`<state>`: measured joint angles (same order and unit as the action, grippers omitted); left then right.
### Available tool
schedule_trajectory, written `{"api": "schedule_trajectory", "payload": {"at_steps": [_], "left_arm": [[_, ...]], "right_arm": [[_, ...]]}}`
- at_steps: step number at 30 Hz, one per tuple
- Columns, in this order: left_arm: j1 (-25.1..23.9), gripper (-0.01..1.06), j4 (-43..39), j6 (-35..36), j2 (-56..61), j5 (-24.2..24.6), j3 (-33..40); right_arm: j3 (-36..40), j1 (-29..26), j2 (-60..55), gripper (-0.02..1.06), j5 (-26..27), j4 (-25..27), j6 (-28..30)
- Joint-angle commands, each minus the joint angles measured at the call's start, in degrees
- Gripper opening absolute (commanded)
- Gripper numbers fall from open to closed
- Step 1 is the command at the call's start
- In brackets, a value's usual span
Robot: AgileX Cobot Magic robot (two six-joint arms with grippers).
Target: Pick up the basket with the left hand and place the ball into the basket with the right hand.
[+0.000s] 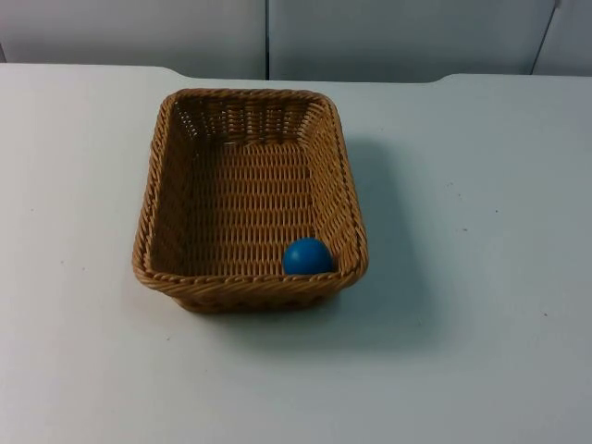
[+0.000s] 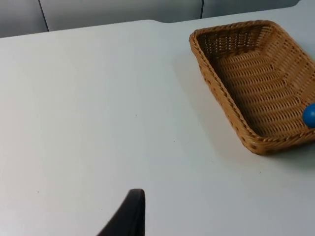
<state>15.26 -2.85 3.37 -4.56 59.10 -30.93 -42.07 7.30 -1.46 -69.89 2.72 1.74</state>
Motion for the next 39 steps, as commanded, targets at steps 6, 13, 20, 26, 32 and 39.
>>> {"api": "schedule_trajectory", "payload": {"at_steps": [6,13,20,26,32,39], "left_arm": [[0.5,1.05,0.7,0.1,2.2,2.1,1.0],[0.5,1.05,0.8,0.0,2.7,2.4,1.0],[0.5,1.05,0.8,-1.3,2.7,2.5,1.3],[0.5,1.05,1.0,-2.0,2.7,2.7,1.5],[0.5,1.05,1.0,-2.0,2.7,2.7,1.5],[0.5,1.05,0.8,-3.4,3.7,2.7,1.5]], "right_arm": [[8.2,0.2,1.5,1.04,0.4,1.6,0.2],[13.1,0.2,1.5,1.04,8.1,2.5,0.2],[13.1,0.2,1.5,1.04,8.1,2.1,0.8],[13.0,0.2,1.5,1.04,8.1,2.1,1.2],[13.0,0.2,1.5,1.04,8.1,2.1,1.2],[13.0,0.2,1.5,1.04,8.1,2.1,1.2]]}}
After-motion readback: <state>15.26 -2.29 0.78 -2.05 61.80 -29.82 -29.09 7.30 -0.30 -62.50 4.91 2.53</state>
